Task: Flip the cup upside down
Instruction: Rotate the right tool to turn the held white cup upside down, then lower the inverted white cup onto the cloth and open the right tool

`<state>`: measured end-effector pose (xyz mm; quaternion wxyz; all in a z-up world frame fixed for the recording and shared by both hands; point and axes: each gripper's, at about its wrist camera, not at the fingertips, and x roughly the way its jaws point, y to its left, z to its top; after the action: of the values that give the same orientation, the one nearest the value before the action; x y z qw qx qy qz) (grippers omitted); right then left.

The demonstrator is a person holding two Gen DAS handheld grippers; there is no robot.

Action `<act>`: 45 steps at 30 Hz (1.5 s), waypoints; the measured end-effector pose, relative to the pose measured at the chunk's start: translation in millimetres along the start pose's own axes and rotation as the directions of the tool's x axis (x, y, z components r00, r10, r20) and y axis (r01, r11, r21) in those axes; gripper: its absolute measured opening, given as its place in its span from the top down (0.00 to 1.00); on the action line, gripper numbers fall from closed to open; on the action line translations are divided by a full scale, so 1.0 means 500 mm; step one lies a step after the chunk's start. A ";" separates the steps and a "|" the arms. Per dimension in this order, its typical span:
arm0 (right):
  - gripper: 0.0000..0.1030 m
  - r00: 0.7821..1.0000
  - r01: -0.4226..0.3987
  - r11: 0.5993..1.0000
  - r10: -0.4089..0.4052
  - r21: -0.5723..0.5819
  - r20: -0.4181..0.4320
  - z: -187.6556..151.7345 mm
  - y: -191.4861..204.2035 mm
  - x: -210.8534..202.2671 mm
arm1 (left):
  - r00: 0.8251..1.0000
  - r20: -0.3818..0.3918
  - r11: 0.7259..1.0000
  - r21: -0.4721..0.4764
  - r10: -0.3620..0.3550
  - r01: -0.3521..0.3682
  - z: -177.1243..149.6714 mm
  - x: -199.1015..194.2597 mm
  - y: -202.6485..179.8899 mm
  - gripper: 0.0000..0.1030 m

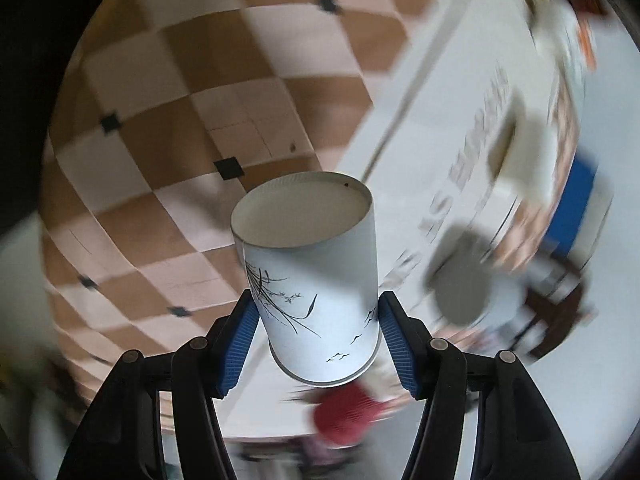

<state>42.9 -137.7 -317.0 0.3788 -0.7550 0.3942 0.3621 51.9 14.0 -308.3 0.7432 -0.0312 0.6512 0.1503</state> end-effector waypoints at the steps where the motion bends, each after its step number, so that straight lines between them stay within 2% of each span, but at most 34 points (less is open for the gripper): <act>1: 0.39 0.998 -0.058 0.996 0.058 0.074 -0.007 -0.009 -0.029 0.006 | 1.000 0.006 1.000 0.007 -0.002 0.002 0.004 -0.005 -0.006 0.01; 3: 0.39 0.990 -0.137 0.973 0.141 0.185 -0.012 -0.028 -0.032 0.025 | 1.000 0.016 1.000 0.017 -0.005 0.004 0.014 -0.012 -0.015 0.01; 5: 0.39 0.970 -0.228 0.922 0.243 0.314 -0.007 -0.049 -0.072 0.048 | 1.000 0.019 1.000 0.022 -0.010 0.010 0.020 -0.015 -0.022 0.01; 6: 0.39 0.953 -0.282 0.879 0.302 0.384 0.007 -0.058 -0.093 0.058 | 1.000 0.019 1.000 0.022 -0.012 0.012 0.023 -0.014 -0.022 0.01; 8: 0.39 0.917 -0.364 0.794 0.396 0.487 0.039 -0.082 -0.121 0.079 | 1.000 0.020 1.000 0.023 -0.019 0.018 0.028 -0.013 -0.025 0.01; 12: 0.39 0.826 -0.485 0.575 0.549 0.659 0.129 -0.120 -0.166 0.118 | 1.000 0.015 0.999 0.020 -0.026 0.026 0.037 -0.009 -0.029 0.01; 16: 0.39 0.717 -0.550 0.322 0.655 0.770 0.238 -0.157 -0.205 0.160 | 1.000 0.000 1.000 0.012 -0.028 0.028 0.043 -0.004 -0.030 0.01; 18: 0.39 0.698 -0.550 0.269 0.668 0.791 0.259 -0.162 -0.217 0.169 | 1.000 -0.004 0.999 0.013 -0.029 0.029 0.044 -0.003 -0.033 0.01; 21: 0.38 0.692 -0.542 0.230 0.668 0.808 0.274 -0.169 -0.247 0.184 | 1.000 -0.007 0.999 0.017 -0.028 0.028 0.044 -0.001 -0.037 0.01; 24: 0.35 0.677 -0.538 0.197 0.680 0.820 0.282 -0.156 -0.262 0.192 | 0.999 -0.014 0.999 0.024 -0.037 0.038 0.044 0.002 -0.045 0.01; 26: 0.32 0.660 -0.532 0.161 0.693 0.831 0.289 -0.171 -0.255 0.201 | 0.999 -0.015 0.998 0.026 -0.048 0.048 0.043 0.002 -0.049 0.01; 27: 0.28 0.662 -0.526 0.159 0.693 0.836 0.286 -0.173 -0.264 0.205 | 0.999 -0.015 0.998 0.025 -0.051 0.052 0.044 0.002 -0.050 0.01; 31: 0.25 0.702 -0.527 0.159 0.636 0.835 0.322 -0.169 -0.291 0.187 | 0.997 -0.015 0.997 0.021 -0.072 0.072 0.042 0.003 -0.054 0.01; 34: 0.26 0.705 -0.543 0.148 0.615 0.826 0.354 -0.177 -0.311 0.184 | 0.995 -0.028 0.995 0.018 -0.093 0.093 0.043 0.008 -0.061 0.01; 35: 0.29 0.704 -0.547 0.142 0.611 0.825 0.362 -0.181 -0.319 0.185 | 0.995 -0.034 0.995 0.021 -0.097 0.098 0.043 0.010 -0.065 0.01; 36: 0.42 0.707 -0.547 0.134 0.602 0.826 0.371 -0.185 -0.316 0.182 | 0.994 -0.038 0.994 0.024 -0.101 0.102 0.045 0.011 -0.067 0.00; 38: 0.42 0.718 -0.555 0.108 0.564 0.825 0.409 -0.195 -0.326 0.171 | 0.991 -0.046 0.992 0.021 -0.122 0.123 0.048 0.015 -0.074 0.00; 41: 0.42 0.740 -0.570 0.028 0.453 0.821 0.497 -0.240 -0.310 0.142 | 0.990 -0.041 0.990 0.030 -0.134 0.135 0.055 0.017 -0.087 0.00; 43: 0.42 0.760 -0.580 -0.039 0.334 0.814 0.558 -0.276 -0.319 0.120 | 0.990 -0.032 0.989 0.036 -0.140 0.142 0.061 0.016 -0.095 0.00; 45: 0.42 0.787 -0.573 -0.088 0.217 0.815 0.577 -0.305 -0.322 0.105 | 0.989 -0.030 0.988 0.040 -0.147 0.148 0.068 0.017 -0.107 0.00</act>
<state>243.1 -220.4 -246.4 0.7041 -0.0792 0.6806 0.1867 99.3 -27.0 -319.4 0.7438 -0.0655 0.6602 0.0808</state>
